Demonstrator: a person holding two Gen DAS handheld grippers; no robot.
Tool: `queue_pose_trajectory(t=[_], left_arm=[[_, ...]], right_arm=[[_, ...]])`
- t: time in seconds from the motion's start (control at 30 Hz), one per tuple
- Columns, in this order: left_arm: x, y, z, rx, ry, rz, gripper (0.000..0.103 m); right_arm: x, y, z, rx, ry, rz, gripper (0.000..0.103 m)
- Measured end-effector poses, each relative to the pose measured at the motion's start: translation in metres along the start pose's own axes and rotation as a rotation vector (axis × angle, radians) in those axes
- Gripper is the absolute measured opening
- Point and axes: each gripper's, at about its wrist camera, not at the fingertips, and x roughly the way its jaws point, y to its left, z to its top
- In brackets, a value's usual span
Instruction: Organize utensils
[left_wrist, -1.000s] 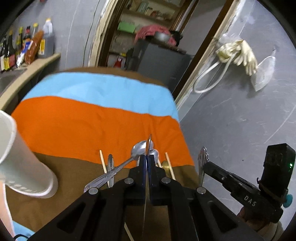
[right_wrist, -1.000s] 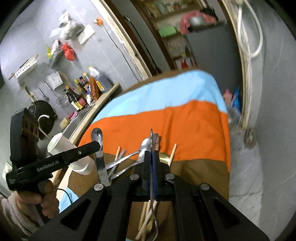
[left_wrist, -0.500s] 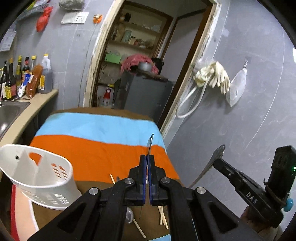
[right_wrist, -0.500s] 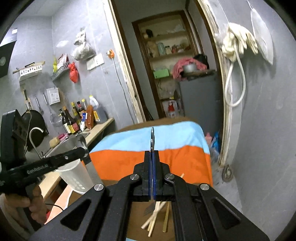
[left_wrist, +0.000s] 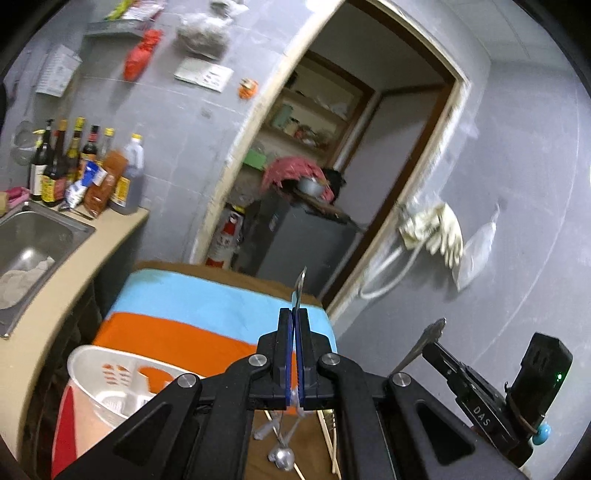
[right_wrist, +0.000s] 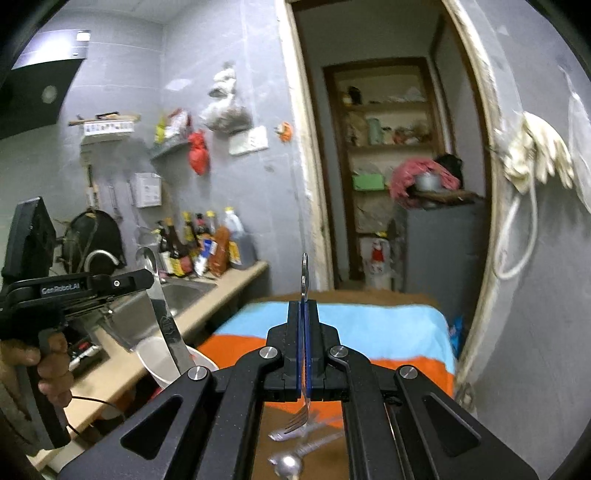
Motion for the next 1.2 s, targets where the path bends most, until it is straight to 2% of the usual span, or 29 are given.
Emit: queue_pose_trajectory(t=[0.1, 0.27, 0.5, 0.7, 0.83, 1.2], left_arm=[[-0.015, 0.015, 0.014, -0.021, -0.046, 0.014, 0.002], [-0.041, 0.039, 0.031, -0.030, -0.120, 0.079, 0.002], [-0.056, 0.079, 0.040, -0.021, -0.170, 0.187, 0.002], [-0.030, 0.110, 0.024, 0.011, -0.122, 0.260, 0.002], [-0.003, 0.122, 0.005, 0.038, -0.047, 0.290, 0.002], [0.025, 0.139, -0.019, 0.028, 0.052, 0.268, 0.002]], right_arm=[[0.003, 0.019, 0.013, -0.019, -0.032, 0.042, 0.002], [0.017, 0.054, 0.030, -0.053, -0.070, 0.117, 0.002], [0.045, 0.092, 0.022, -0.089, -0.046, 0.176, 0.002], [0.071, 0.113, 0.000, -0.143, 0.005, 0.160, 0.002], [0.086, 0.117, -0.011, -0.142, 0.054, 0.151, 0.002], [0.115, 0.110, -0.046, -0.068, 0.168, 0.103, 0.002]])
